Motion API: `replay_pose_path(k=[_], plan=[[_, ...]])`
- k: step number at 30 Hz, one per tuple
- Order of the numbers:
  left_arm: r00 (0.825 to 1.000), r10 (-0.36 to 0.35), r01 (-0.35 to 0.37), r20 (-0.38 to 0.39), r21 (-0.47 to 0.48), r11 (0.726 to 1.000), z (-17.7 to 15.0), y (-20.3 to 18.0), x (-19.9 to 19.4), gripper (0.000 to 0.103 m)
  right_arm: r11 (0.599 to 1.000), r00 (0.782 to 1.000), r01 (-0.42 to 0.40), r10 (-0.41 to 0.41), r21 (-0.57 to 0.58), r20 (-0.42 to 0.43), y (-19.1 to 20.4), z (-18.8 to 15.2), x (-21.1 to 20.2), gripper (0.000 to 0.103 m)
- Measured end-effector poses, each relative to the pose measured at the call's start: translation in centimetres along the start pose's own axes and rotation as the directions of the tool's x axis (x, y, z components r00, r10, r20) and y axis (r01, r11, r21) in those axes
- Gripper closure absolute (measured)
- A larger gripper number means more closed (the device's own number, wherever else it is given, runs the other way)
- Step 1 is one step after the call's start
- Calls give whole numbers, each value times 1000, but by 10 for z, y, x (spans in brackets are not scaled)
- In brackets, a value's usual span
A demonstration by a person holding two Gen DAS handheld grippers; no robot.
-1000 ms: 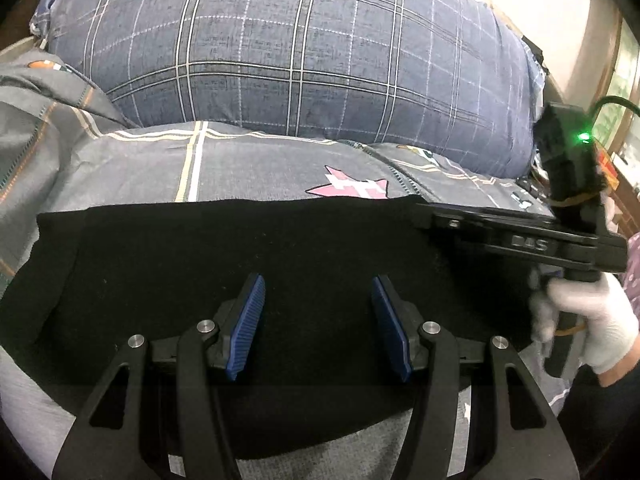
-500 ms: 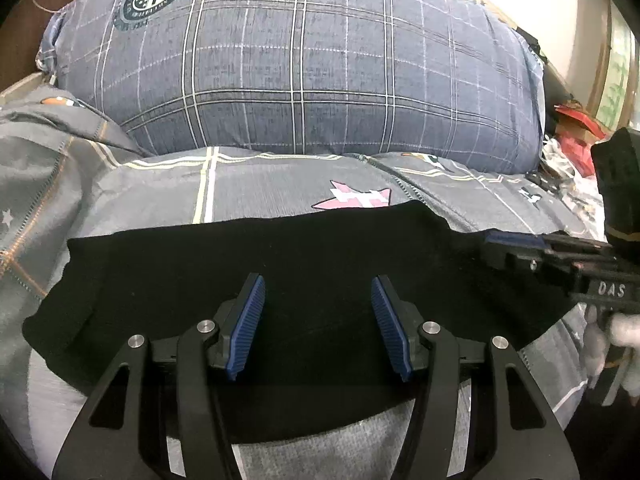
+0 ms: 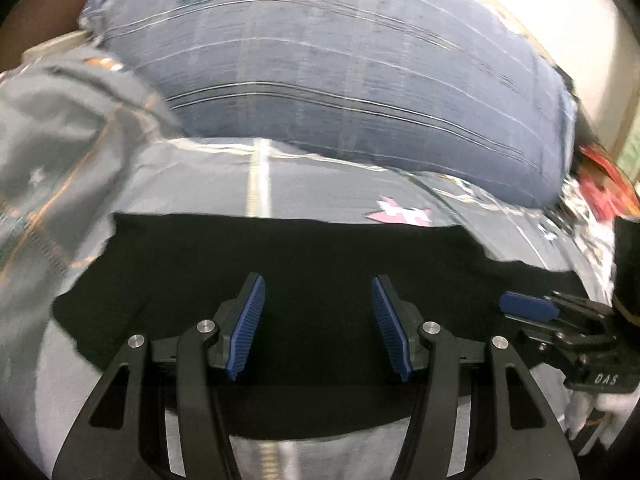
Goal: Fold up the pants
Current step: 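Lay the folded pants flat and open both grippers, smoothing the strip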
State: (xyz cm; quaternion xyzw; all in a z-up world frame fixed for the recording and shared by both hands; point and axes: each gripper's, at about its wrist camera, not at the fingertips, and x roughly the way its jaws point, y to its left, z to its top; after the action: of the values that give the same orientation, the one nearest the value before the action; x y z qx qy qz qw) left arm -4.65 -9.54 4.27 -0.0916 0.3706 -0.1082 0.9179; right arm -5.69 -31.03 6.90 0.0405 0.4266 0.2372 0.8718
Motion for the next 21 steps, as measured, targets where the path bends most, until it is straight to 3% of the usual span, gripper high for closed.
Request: replay_pose_path(k=[5, 9, 15, 21], plan=[[991, 130, -131, -31, -21, 991, -5, 16, 6, 48, 996, 996, 74, -77, -58, -52, 2, -2, 16, 57], [983, 184, -182, -23, 58, 982, -10, 1, 11, 47, 997, 998, 54, -55, -49, -27, -3, -10, 13, 57], [993, 120, -119, -9, 97, 988, -9, -13, 9, 48, 997, 997, 79, -79, -5, -17, -12, -21, -11, 56], [995, 95, -95, 10, 141, 985, -10, -29, -2, 48, 990, 995, 92, -94, 110, 14, -39, -47, -51, 56]])
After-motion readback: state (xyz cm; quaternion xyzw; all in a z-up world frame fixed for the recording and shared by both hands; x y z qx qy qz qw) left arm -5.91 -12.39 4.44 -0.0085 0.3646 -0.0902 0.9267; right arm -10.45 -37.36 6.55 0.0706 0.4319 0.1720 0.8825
